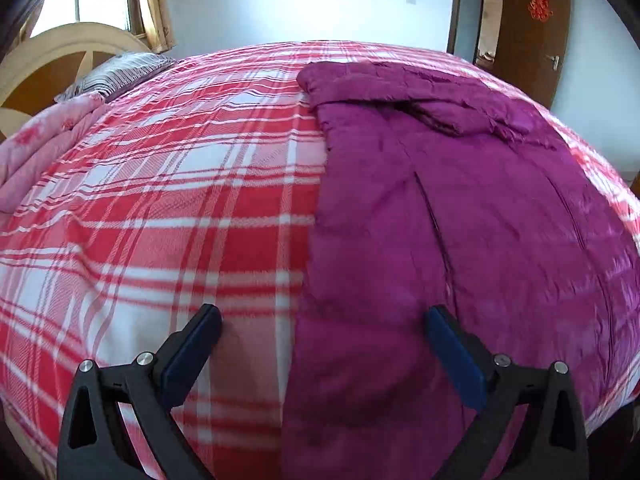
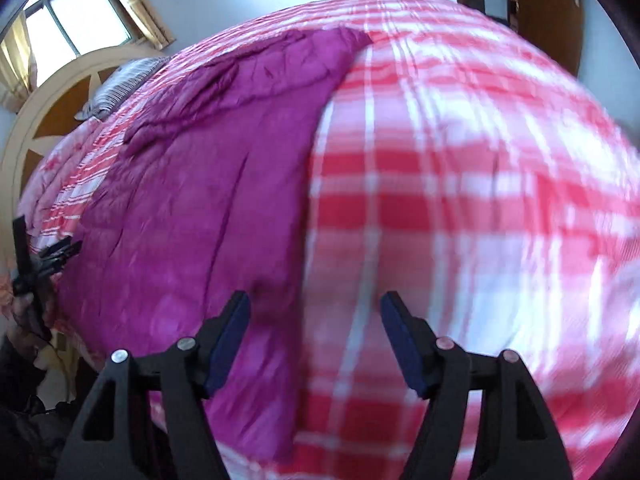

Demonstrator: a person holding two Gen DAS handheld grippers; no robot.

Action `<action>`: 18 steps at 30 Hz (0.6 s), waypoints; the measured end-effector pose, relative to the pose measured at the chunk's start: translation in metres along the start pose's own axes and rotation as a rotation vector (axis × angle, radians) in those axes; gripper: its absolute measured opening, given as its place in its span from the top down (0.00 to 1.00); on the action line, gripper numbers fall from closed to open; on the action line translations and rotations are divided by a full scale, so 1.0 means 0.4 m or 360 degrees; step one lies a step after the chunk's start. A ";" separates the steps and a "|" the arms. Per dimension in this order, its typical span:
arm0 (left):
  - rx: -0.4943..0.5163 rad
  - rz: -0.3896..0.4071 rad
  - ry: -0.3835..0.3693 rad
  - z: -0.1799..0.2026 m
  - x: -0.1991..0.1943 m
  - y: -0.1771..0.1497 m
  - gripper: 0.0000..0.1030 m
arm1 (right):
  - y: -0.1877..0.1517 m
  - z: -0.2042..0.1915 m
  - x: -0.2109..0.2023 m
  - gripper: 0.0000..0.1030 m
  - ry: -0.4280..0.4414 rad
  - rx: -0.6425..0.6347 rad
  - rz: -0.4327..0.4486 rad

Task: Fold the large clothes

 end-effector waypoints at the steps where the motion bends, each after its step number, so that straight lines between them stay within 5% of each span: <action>1: -0.0021 -0.0010 -0.0014 0.004 -0.005 -0.007 0.01 | -0.012 -0.010 -0.004 0.31 -0.0036 -0.0015 0.0038; 3: -0.0047 -0.0028 -0.0062 0.020 -0.013 -0.021 0.01 | -0.028 -0.028 -0.013 0.32 -0.0028 0.0017 0.0072; 5: 0.0024 -0.0040 -0.0052 0.048 -0.017 -0.041 0.04 | -0.048 -0.040 -0.014 0.48 0.0051 0.0067 0.0073; 7: 0.0109 -0.0017 -0.0030 0.081 -0.020 -0.062 0.11 | -0.070 -0.060 -0.007 0.53 0.0068 0.0057 0.0065; 9: 0.0145 0.0030 -0.0060 0.093 -0.031 -0.060 0.34 | -0.079 -0.075 -0.003 0.63 -0.0002 -0.0026 0.0085; 11: 0.0189 0.0037 -0.0197 0.114 -0.049 -0.051 0.91 | -0.066 -0.071 -0.002 0.83 0.0009 -0.0019 0.0104; 14: 0.0227 0.0130 -0.0217 0.120 -0.114 -0.038 0.94 | -0.059 -0.082 -0.037 0.92 0.0023 -0.0046 0.0174; 18: 0.0172 0.0259 -0.0435 0.109 -0.257 -0.010 0.94 | -0.071 -0.106 -0.151 0.92 0.0066 -0.0098 0.0304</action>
Point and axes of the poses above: each gripper's, at about its wrist camera, not at the fingertips, and x roughly the way its jaws point, z to its right, y to its top, the point moved 4 cm from there along x, roughly the way its jaws point, and after that the axes turned 5 degrees about -y, right-handed, at the moved point
